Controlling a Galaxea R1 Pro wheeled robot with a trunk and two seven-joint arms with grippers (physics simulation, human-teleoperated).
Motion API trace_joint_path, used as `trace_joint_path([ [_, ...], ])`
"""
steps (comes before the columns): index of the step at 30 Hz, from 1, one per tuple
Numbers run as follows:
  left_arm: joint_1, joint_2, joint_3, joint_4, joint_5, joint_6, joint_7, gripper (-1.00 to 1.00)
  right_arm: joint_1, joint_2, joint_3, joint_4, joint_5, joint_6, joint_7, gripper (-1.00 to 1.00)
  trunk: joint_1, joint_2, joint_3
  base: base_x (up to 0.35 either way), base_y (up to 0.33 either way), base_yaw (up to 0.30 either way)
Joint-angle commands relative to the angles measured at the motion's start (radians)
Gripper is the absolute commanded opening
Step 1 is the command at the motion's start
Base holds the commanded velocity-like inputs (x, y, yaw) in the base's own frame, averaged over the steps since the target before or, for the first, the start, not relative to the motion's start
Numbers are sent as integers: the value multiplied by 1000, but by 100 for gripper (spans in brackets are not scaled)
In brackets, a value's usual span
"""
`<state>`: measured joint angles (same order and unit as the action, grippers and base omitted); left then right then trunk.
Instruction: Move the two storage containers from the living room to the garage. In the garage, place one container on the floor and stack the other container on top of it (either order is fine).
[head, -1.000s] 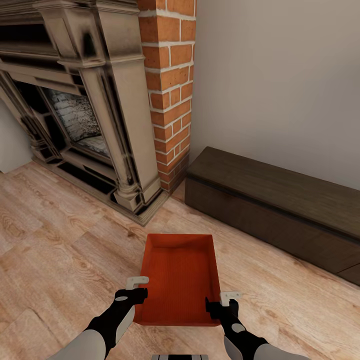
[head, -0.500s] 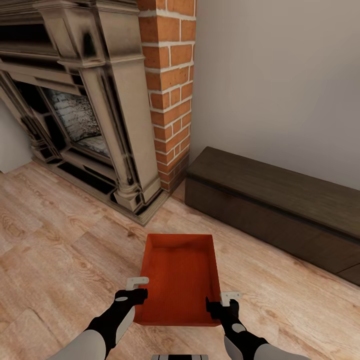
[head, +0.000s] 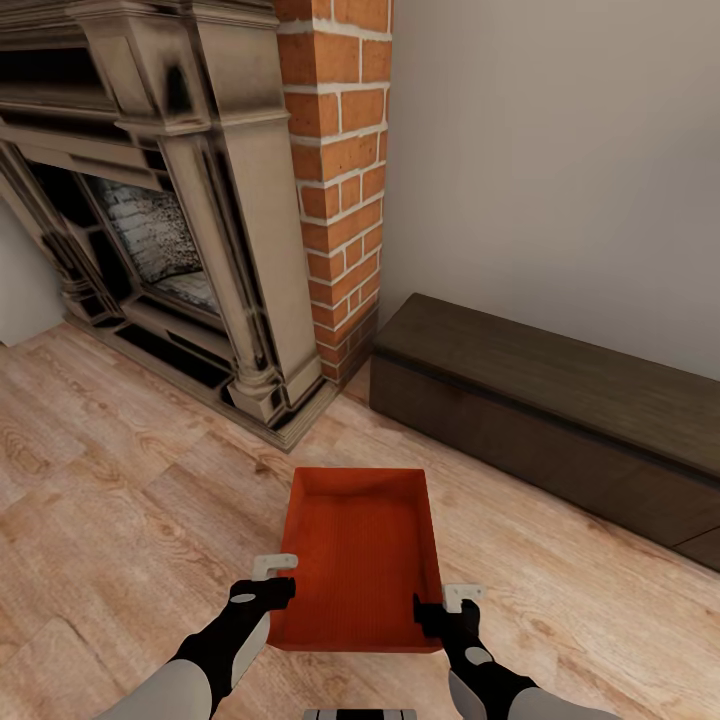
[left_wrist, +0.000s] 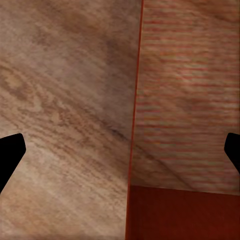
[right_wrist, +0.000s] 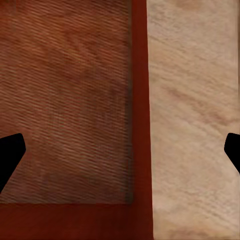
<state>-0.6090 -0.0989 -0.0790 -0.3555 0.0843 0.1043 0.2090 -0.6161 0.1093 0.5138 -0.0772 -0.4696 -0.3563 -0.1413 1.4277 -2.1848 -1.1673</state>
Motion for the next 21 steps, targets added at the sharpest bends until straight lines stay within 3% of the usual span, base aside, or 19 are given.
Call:
trace_joint_path([
  [1,0,1,-8,-2,9,6,7,100,-1,0,9,1,-8,-3,-4,100,0,0,-1,0,0,0],
  [21,0,1,-8,-3,8,6,7,100,-1,-17,18,2,-4,-3,-3,100,0,0,-1,0,0,0],
])
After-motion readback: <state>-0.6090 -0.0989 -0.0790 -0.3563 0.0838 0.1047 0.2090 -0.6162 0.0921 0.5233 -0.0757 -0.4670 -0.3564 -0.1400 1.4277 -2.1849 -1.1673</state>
